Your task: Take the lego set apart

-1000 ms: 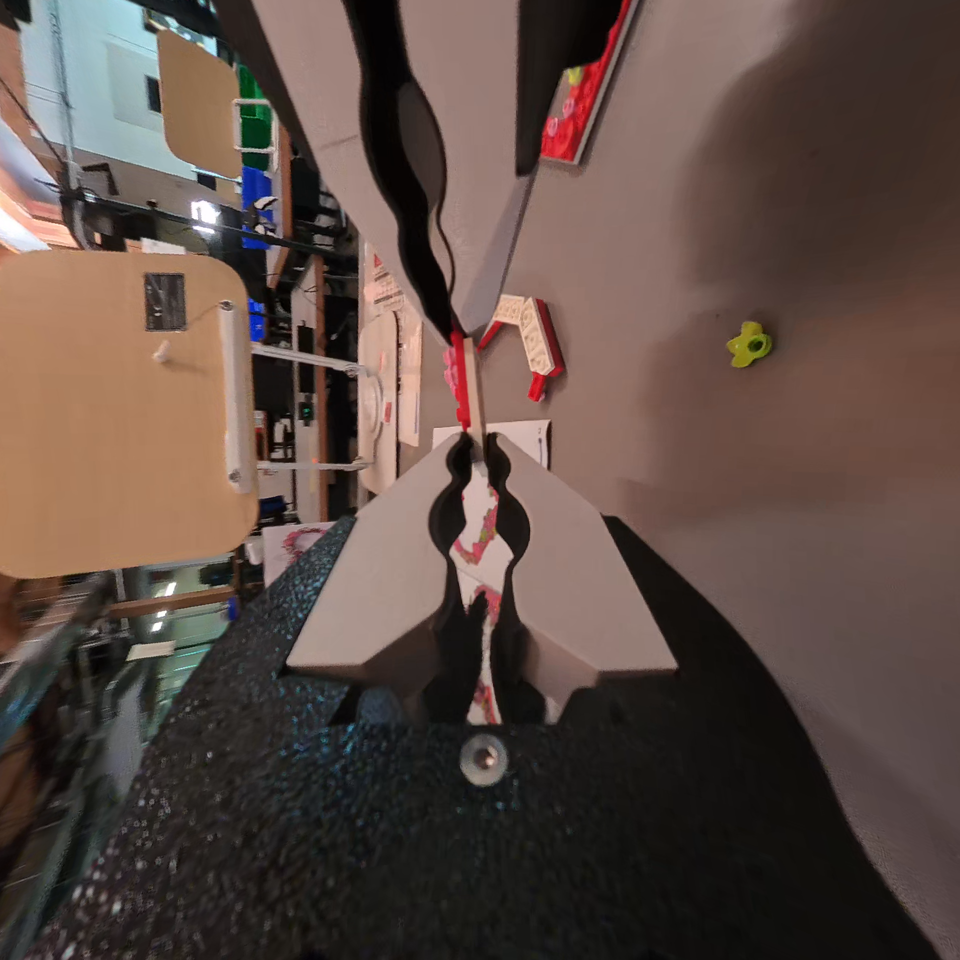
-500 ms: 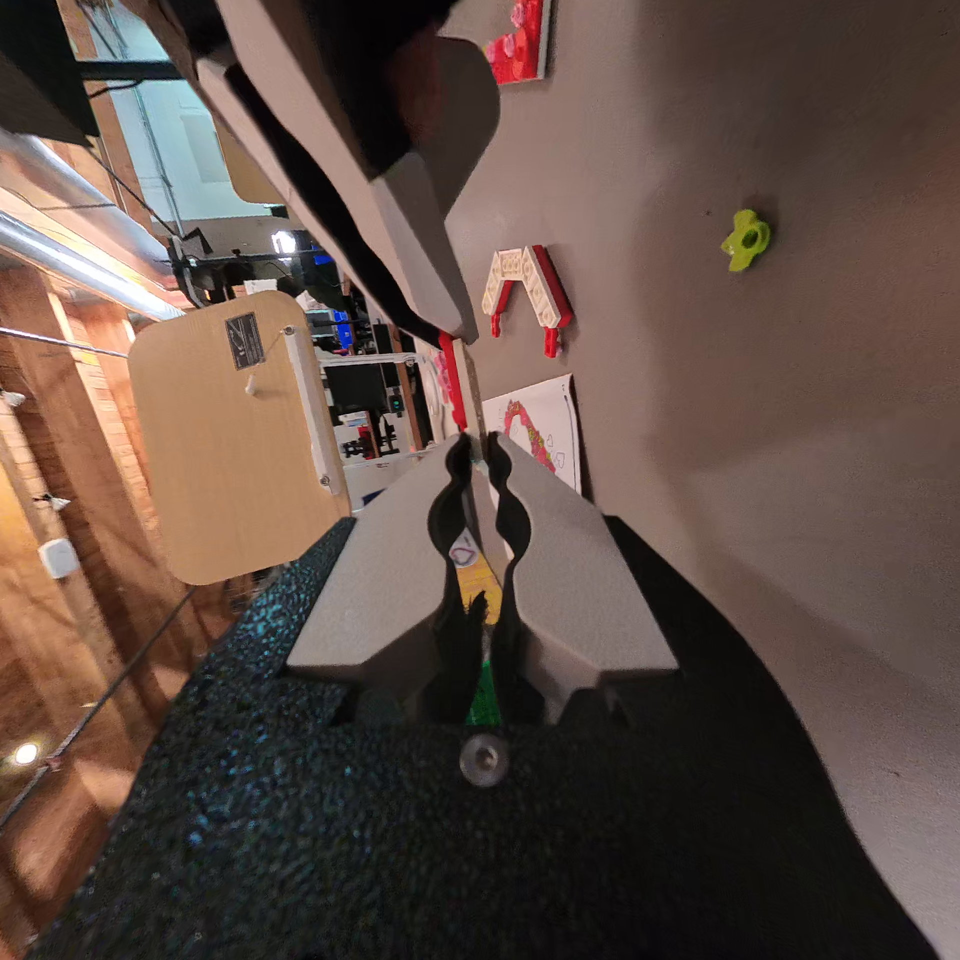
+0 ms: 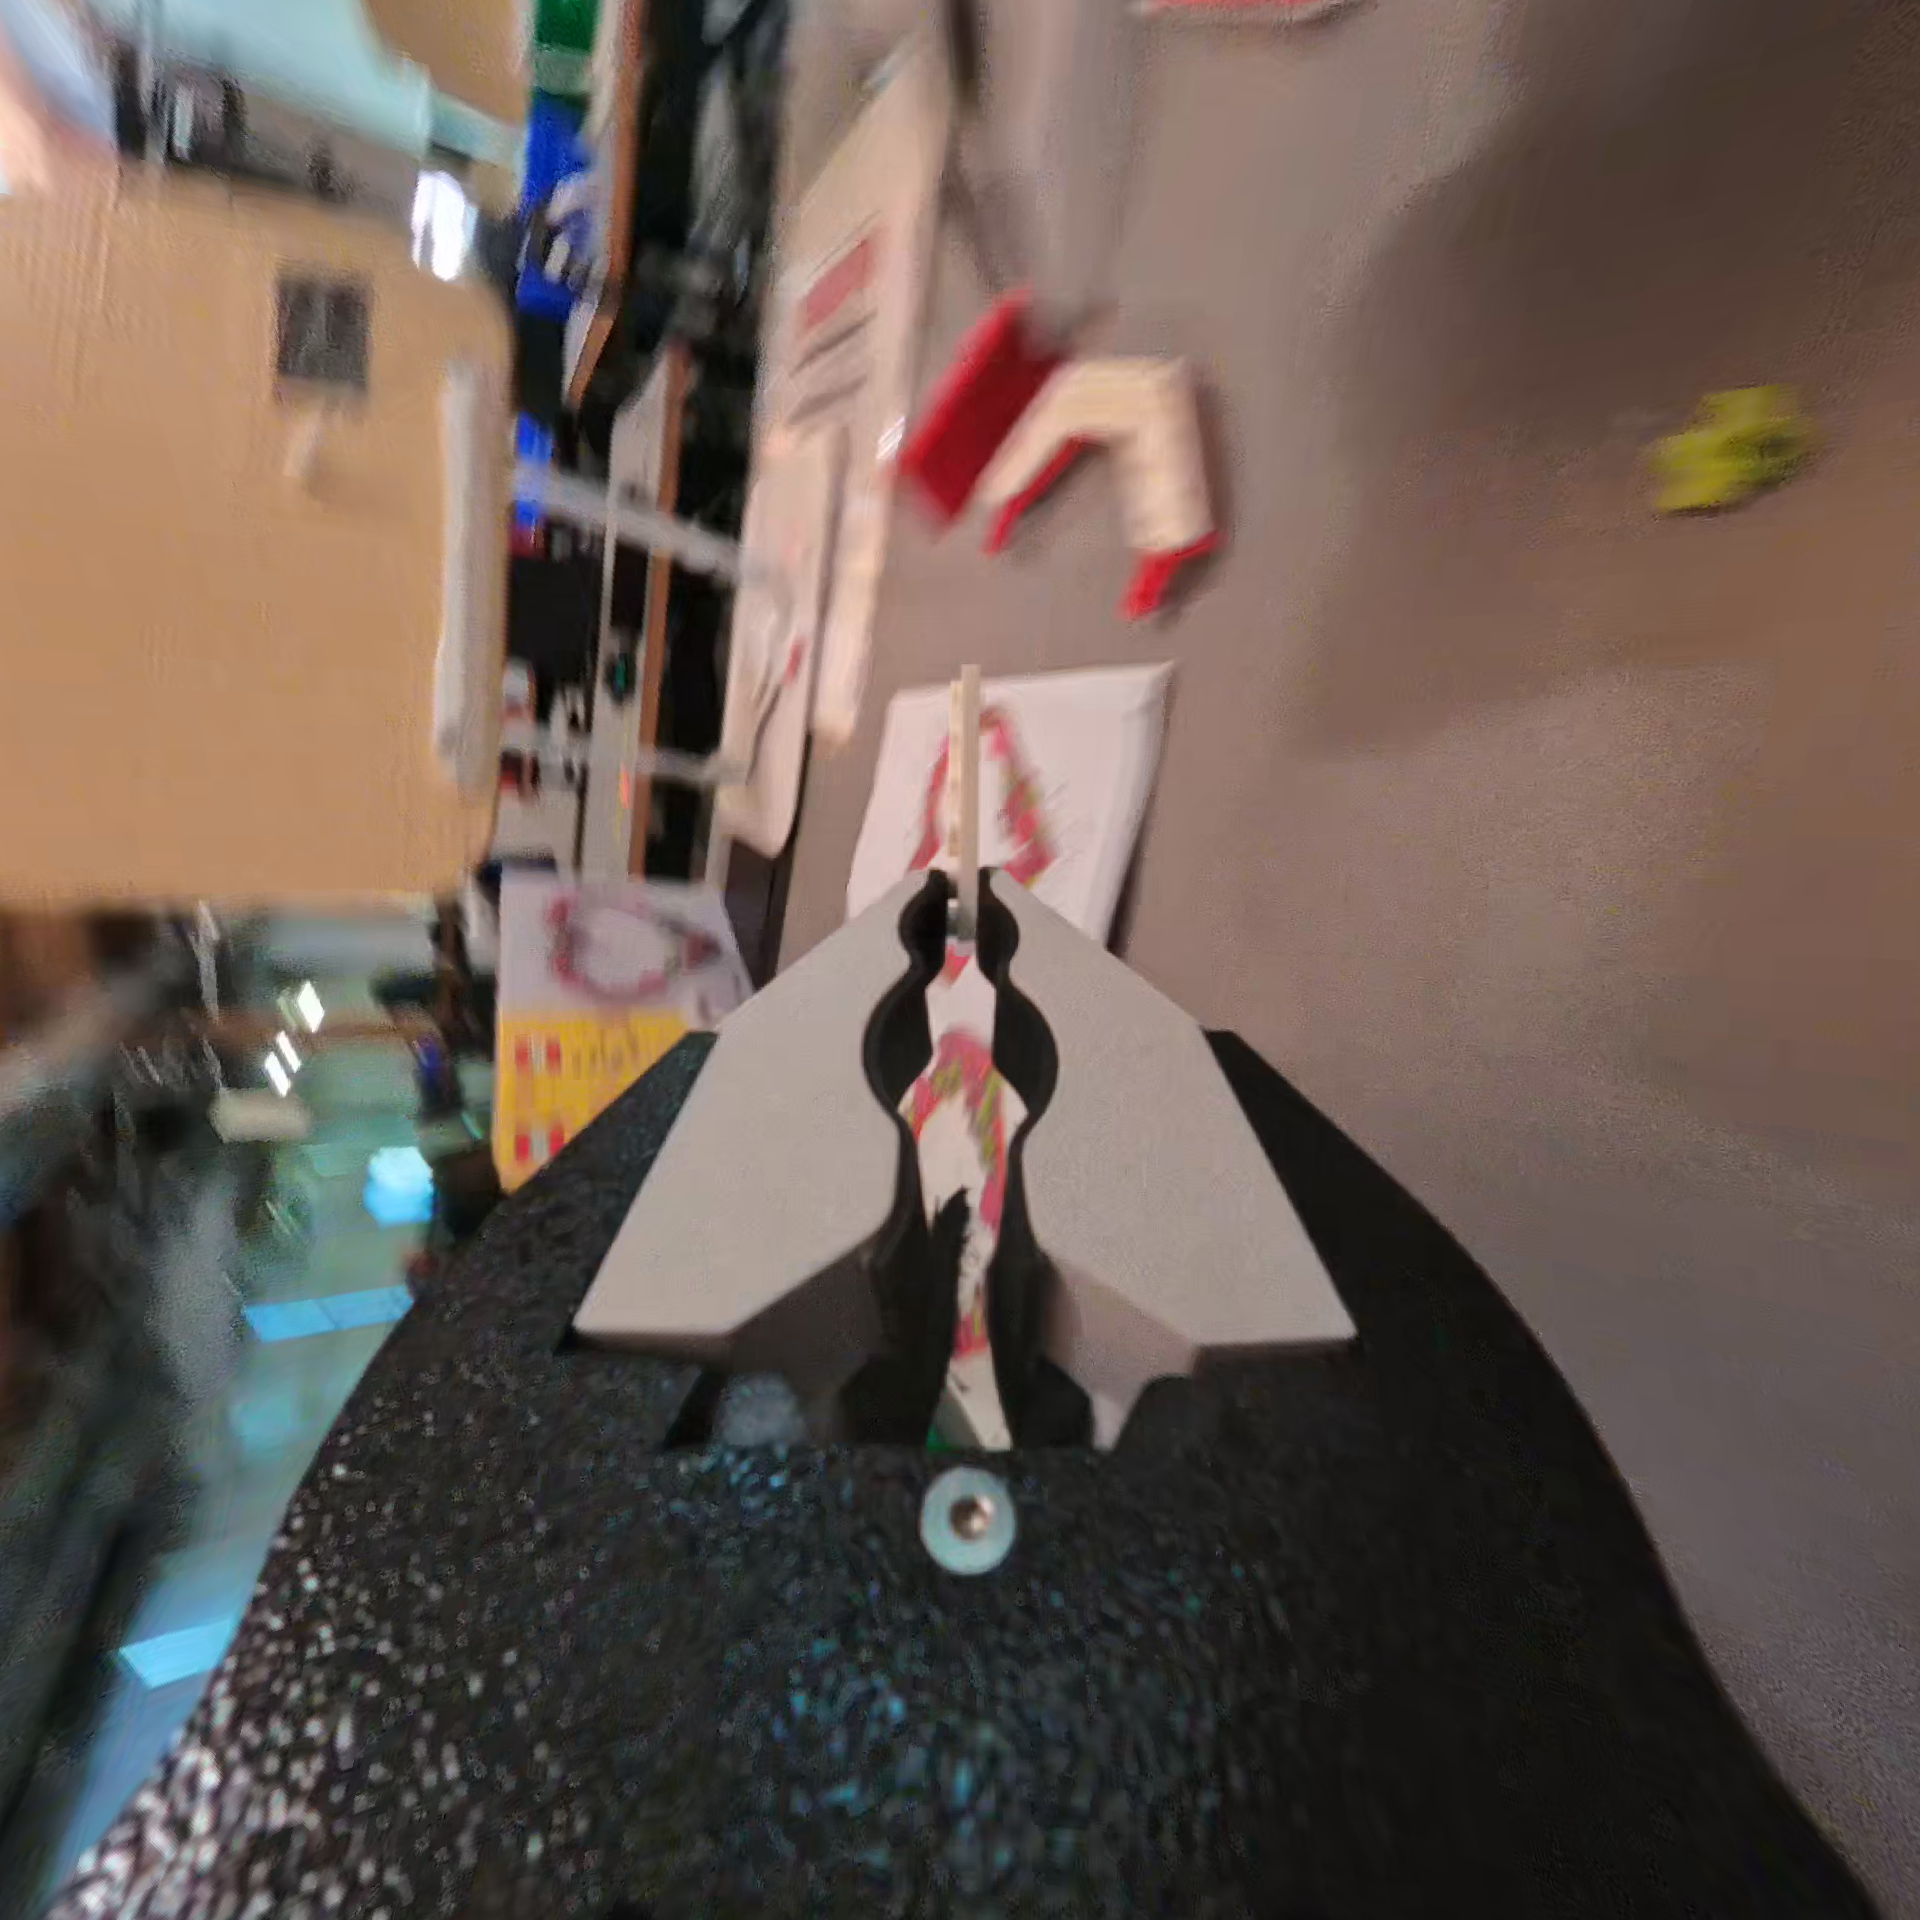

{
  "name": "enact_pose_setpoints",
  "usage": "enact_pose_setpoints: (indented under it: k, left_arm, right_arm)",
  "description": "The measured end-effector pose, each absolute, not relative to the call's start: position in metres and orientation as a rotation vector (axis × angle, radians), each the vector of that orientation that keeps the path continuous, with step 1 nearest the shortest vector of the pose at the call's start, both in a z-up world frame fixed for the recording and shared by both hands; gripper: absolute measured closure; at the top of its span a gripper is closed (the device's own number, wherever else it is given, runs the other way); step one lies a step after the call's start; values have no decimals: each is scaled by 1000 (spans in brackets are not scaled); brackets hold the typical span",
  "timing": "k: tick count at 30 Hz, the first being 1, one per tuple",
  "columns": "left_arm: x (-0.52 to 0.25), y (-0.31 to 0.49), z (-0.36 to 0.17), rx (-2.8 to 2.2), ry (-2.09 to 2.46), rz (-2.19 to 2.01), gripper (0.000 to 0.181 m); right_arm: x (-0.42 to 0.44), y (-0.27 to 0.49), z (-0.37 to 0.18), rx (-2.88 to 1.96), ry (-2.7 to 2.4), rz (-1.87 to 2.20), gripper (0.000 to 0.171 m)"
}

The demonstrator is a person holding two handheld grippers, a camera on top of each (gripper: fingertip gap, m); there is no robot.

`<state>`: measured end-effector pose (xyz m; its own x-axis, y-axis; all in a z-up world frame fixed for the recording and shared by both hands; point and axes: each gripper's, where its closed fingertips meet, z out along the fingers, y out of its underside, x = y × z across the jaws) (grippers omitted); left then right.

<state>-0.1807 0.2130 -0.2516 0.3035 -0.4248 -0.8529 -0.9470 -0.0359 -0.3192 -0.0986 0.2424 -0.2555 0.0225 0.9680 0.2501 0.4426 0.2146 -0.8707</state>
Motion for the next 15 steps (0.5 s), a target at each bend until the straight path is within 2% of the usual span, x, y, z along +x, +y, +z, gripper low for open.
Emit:
enact_pose_setpoints:
  k: [1, 5, 9, 12, 15]
  left_arm:
    - [-208, 220, -237, -1722, 1127, 696, 180]
    - [-345, 227, -201, -2091, 503, 750, 180]
    - [-429, 219, -204, -2296, 74, 583, 125]
    - [-449, 211, -216, -2401, -119, 427, 84]
    - [-417, 215, -213, -2355, -81, 225, 96]
  right_arm:
    - [-101, 242, -256, -1314, -1569, 675, 169]
    - [-110, 237, -256, -1163, -1559, 514, 168]
    - [-113, 229, -255, -1001, -1588, 334, 168]
    - [-114, 225, -253, -889, -1589, 211, 168]
    - [-114, 221, -247, -764, -1569, 79, 168]
